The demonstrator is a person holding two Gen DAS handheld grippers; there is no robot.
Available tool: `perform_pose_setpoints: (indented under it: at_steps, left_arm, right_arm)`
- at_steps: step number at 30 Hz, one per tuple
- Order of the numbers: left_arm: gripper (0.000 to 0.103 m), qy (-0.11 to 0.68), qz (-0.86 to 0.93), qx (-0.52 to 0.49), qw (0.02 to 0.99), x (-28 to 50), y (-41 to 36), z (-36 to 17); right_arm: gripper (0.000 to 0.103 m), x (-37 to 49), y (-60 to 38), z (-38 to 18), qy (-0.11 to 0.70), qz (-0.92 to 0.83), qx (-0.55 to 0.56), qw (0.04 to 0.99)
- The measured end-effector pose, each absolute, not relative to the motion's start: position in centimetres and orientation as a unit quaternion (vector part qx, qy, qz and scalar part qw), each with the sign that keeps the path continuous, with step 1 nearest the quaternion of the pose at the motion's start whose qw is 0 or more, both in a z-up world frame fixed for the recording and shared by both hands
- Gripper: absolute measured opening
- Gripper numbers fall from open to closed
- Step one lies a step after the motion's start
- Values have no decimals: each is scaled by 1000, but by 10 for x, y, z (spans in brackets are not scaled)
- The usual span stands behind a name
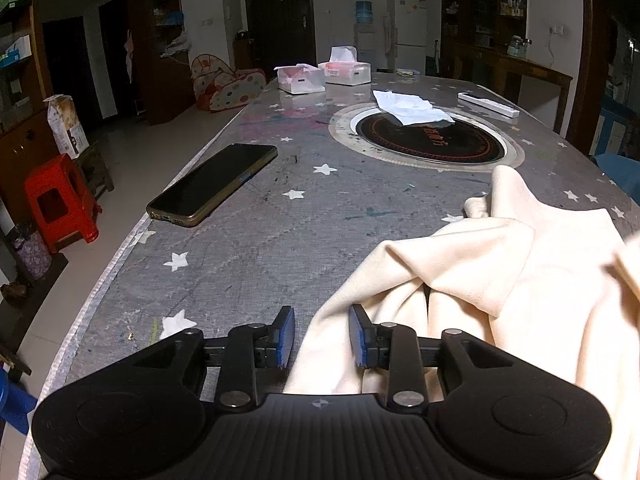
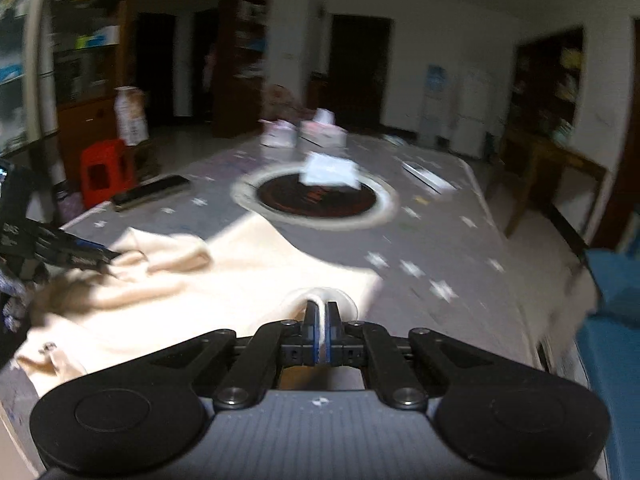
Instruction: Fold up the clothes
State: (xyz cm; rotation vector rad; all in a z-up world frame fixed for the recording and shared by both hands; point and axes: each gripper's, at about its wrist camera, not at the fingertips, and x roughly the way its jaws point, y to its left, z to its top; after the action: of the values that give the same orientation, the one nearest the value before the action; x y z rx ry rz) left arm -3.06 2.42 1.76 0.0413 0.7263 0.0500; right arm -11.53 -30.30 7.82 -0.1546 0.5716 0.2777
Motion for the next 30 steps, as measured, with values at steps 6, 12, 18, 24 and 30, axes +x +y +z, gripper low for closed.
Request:
perform_pose_setpoints:
  at_steps: [6,12,18,24,30]
  left_arm:
    - [33,352,26,27,935,-32,23,17]
    - [32,349,26,38,936,-34,20,17]
    - [31,346,30,44,937,-43,18,17]
    - [32,344,41,48,937,-52,20,16]
    - [32,343,52,47,937,-58,23,16]
  right_arm:
    - [2,-147,-352,59,327,70,-33,942]
    - [24,-168,-386,35,372,15,2,928]
    - [33,-183,-401,44,353,-14,22,935]
    - [34,-181,-426,39,357,-56,74,930]
    - [36,-185,-442,40,350,-100,67,929]
